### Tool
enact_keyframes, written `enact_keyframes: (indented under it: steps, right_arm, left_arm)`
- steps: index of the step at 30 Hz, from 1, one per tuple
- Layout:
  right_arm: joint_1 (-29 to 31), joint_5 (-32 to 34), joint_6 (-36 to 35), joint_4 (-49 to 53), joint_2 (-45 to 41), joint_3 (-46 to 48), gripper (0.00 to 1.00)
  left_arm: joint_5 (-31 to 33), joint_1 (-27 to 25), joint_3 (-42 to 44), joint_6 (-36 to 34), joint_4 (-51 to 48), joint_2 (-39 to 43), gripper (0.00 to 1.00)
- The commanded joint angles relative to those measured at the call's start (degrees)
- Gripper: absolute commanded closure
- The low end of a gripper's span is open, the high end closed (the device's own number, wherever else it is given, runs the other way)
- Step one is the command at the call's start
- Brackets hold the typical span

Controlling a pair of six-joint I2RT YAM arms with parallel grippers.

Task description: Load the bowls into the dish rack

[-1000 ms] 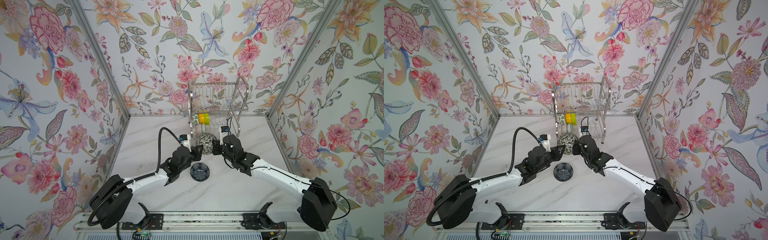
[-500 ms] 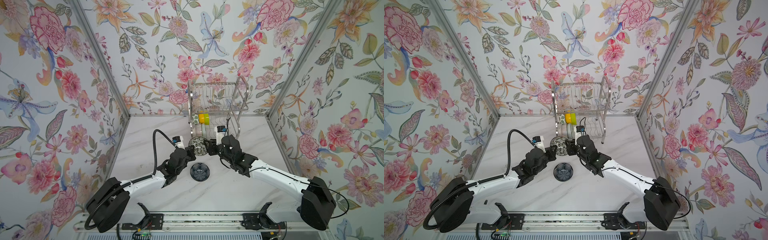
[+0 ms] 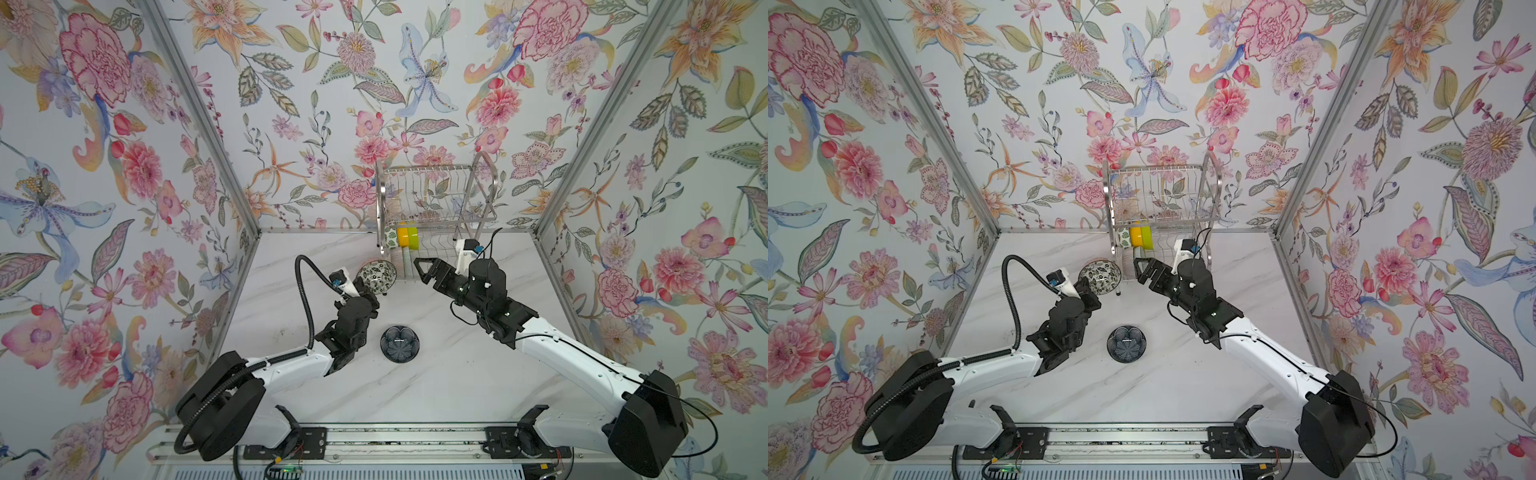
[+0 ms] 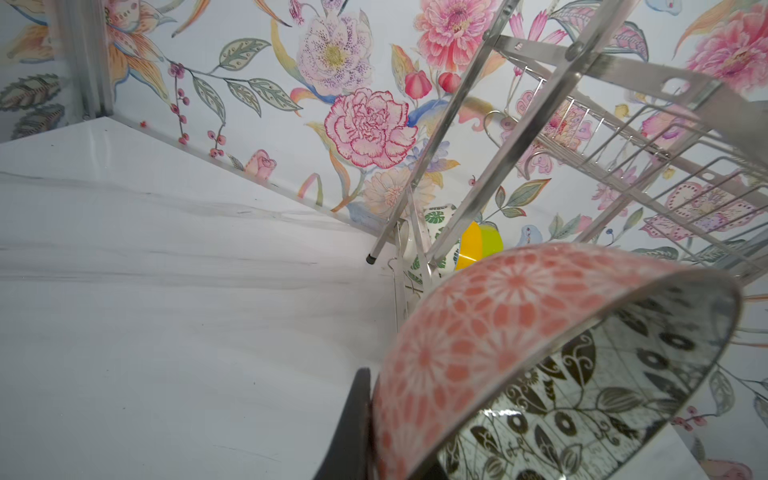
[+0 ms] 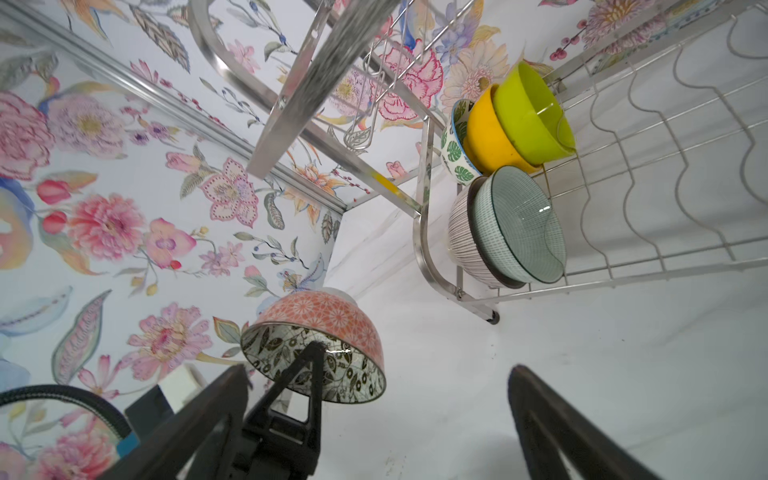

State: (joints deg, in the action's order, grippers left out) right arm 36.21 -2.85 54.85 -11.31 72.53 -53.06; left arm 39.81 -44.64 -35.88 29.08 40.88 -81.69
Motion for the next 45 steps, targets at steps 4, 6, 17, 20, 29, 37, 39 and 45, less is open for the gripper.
enact_keyframes:
  steps: [4,6,17,20,29,37,39,45]
  right_arm:
    - [-0.6,-1.1,25.9,-13.8,-0.3,6.3,0.01]
    - [0.7,-0.2,29.0,-16.0,0.4,6.3,0.02]
    - [3.9,2.9,40.8,-23.1,5.7,5.8,0.18]
    - [3.8,3.0,43.4,-26.4,8.1,5.5,0.25]
    - [4.1,3.0,47.4,-30.2,14.1,1.3,0.48]
    - [5.0,3.0,50.1,-31.4,16.4,-0.1,0.65]
    - [5.2,3.1,50.3,-31.6,16.9,-0.4,0.7]
    - [4.6,2.4,46.9,-31.4,16.6,-1.4,0.93]
  left_arm:
    - [11.0,-3.7,-2.0,-23.5,27.6,-11.1,1.0]
    - [11.2,-5.4,-3.1,-28.8,32.8,-14.1,1.0]
    - [11.1,-9.6,-6.5,-38.1,40.8,-20.4,1.0]
    - [11.1,-9.9,-6.7,-38.0,40.8,-20.7,1.0]
    - [10.3,-10.3,-7.0,-37.5,40.8,-21.9,1.0]
    - [10.5,-10.2,-7.3,-37.5,40.3,-22.9,1.0]
    - [10.5,-10.2,-8.0,-37.5,39.4,-23.0,1.0]
    - [9.3,-10.3,-8.1,-35.4,35.4,-21.3,0.97]
